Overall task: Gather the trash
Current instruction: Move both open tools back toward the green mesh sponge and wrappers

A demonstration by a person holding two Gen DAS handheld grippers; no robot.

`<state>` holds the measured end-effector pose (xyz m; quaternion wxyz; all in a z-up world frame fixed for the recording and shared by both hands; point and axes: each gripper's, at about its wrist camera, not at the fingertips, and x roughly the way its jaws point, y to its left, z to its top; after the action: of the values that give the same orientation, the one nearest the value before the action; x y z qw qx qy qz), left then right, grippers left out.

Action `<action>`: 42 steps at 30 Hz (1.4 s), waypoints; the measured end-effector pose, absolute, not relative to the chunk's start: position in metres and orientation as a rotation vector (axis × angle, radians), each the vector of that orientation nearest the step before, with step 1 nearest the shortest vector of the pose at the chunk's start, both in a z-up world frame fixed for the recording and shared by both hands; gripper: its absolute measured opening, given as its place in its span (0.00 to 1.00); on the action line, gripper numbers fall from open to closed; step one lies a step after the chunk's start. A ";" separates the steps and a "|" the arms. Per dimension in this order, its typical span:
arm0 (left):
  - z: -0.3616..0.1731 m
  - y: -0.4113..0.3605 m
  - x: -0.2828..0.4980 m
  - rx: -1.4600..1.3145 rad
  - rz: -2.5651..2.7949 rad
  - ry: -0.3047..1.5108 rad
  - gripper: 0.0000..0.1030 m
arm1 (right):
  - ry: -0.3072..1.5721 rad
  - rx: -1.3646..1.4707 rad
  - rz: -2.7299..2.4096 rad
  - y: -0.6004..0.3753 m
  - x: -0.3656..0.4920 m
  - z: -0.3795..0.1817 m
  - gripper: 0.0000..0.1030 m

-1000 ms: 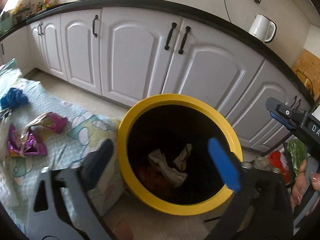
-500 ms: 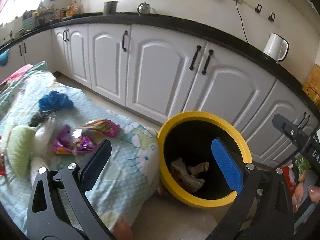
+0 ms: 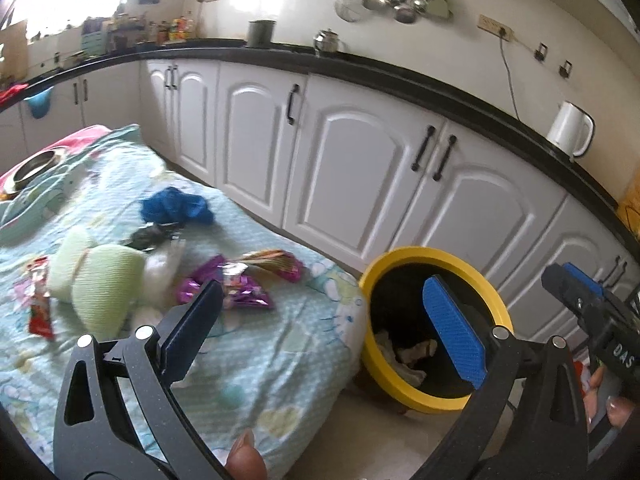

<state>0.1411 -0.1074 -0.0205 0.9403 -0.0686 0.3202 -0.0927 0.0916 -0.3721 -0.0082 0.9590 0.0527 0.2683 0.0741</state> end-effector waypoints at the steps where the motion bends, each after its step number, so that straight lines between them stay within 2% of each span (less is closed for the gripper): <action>1: -0.019 -0.102 0.140 -0.147 -0.181 0.650 0.89 | 0.544 0.100 0.161 -0.368 0.091 -0.008 0.70; 27: -0.013 0.006 0.127 -0.305 0.032 0.611 0.89 | 0.600 0.005 0.377 -0.282 0.105 -0.011 0.72; 42: -0.034 0.070 0.129 -0.512 0.112 0.671 0.89 | 0.706 -0.087 0.423 -0.233 0.177 -0.040 0.72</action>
<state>0.1287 0.0698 -0.0339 0.9107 -0.2484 0.3254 0.0544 0.1775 -0.2326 -0.0399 0.9157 -0.0422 0.3430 0.2053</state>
